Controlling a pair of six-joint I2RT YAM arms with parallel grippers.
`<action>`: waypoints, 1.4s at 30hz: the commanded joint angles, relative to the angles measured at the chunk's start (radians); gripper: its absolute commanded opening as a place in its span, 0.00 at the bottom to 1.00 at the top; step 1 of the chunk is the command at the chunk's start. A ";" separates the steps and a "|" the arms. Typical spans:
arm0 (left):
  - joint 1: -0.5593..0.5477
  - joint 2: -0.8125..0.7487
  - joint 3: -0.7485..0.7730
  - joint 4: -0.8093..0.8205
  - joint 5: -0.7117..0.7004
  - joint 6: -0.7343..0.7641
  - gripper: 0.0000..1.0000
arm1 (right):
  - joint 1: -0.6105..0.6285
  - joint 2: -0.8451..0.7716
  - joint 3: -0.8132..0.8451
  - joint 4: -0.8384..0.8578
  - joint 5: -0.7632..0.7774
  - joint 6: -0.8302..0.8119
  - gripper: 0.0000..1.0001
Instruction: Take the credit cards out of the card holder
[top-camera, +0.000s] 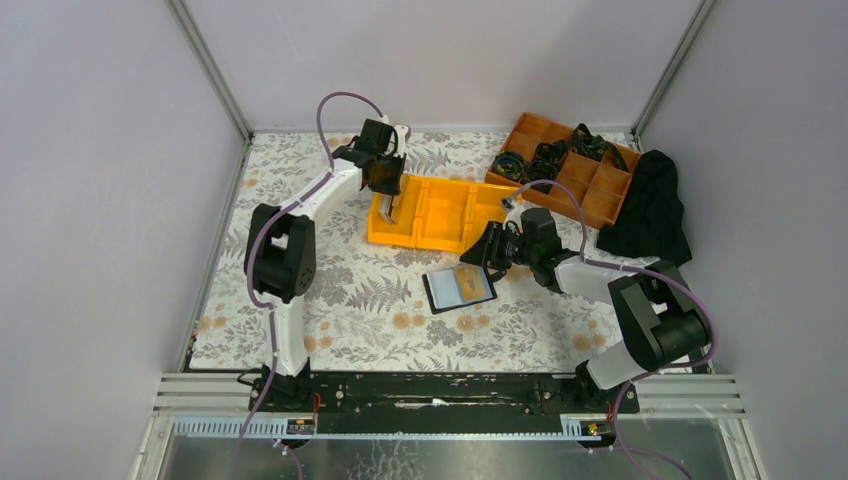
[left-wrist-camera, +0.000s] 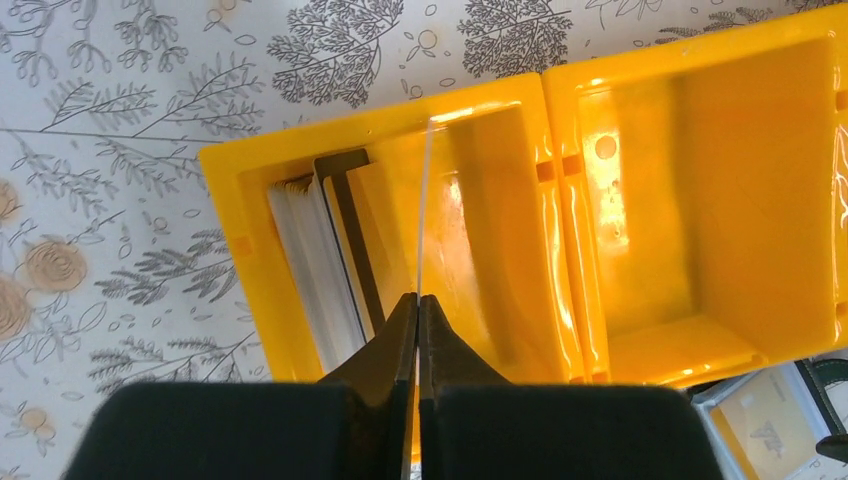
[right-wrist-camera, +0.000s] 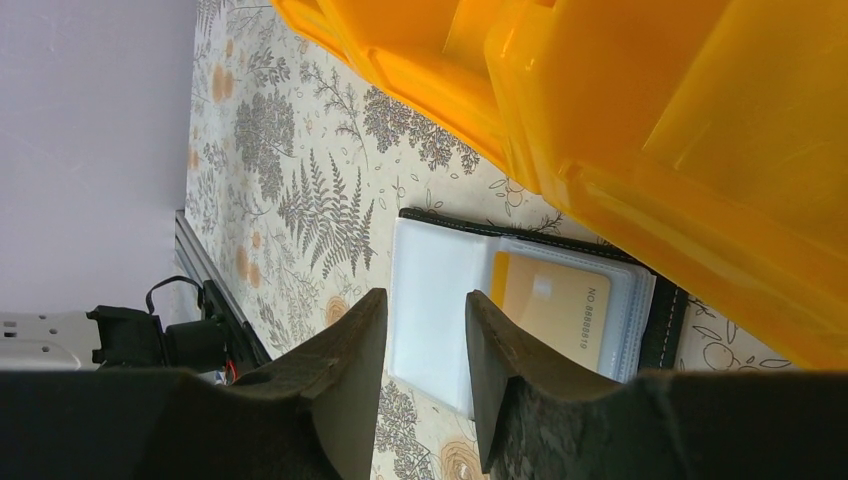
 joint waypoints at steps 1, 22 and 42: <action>-0.003 0.053 0.074 -0.035 0.037 0.010 0.00 | -0.004 0.011 0.039 0.010 -0.006 -0.018 0.42; -0.003 0.140 0.157 -0.128 -0.009 0.047 0.00 | -0.004 0.018 0.036 0.005 0.001 -0.024 0.42; -0.003 0.225 0.265 -0.234 -0.057 0.089 0.00 | -0.005 0.034 0.038 0.003 0.003 -0.022 0.42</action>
